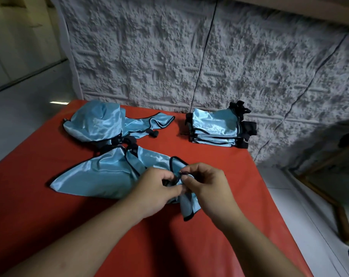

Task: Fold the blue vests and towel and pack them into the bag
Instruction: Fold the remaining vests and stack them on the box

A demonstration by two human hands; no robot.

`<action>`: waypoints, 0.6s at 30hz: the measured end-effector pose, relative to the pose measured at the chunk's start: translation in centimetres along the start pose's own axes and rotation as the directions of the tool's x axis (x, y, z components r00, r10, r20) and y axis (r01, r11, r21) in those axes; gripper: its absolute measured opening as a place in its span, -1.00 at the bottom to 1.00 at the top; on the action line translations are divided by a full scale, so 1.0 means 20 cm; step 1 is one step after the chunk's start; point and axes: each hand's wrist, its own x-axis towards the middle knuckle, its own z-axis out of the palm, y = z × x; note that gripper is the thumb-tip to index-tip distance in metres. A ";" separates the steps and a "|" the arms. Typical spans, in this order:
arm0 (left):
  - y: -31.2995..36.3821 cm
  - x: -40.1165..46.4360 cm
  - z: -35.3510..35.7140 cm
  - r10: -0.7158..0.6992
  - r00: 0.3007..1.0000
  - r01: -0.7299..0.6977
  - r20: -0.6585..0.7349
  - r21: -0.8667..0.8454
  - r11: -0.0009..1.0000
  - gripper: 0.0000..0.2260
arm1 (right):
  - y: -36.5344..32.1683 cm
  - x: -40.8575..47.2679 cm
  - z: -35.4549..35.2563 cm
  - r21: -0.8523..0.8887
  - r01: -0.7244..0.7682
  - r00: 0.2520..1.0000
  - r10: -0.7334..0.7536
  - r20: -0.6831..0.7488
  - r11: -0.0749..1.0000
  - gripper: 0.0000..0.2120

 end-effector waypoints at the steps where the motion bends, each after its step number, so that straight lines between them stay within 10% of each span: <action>1: 0.01 0.00 0.00 -0.020 1.000 0.020 -0.014 -0.012 1.000 -0.72 | 0.01 0.01 -0.02 0.005 -0.009 0.999 0.009 -0.044 1.000 -0.77; 6: 0.04 0.02 -0.04 -0.178 0.976 0.128 -0.126 -0.327 0.936 -0.83 | 0.05 0.02 -0.13 -0.068 -0.173 0.923 0.138 -0.359 0.983 -0.86; 12: 0.09 0.00 -0.01 -0.198 0.977 0.214 0.085 -0.466 0.859 -0.84 | 0.06 -0.03 -0.05 -0.108 -0.365 0.930 0.368 0.012 0.925 -0.18; 18: 0.08 0.00 -0.02 -0.206 0.961 0.275 0.184 -0.572 0.773 -0.75 | 0.02 -0.02 -0.03 0.158 -0.587 0.809 0.568 0.149 0.794 -0.54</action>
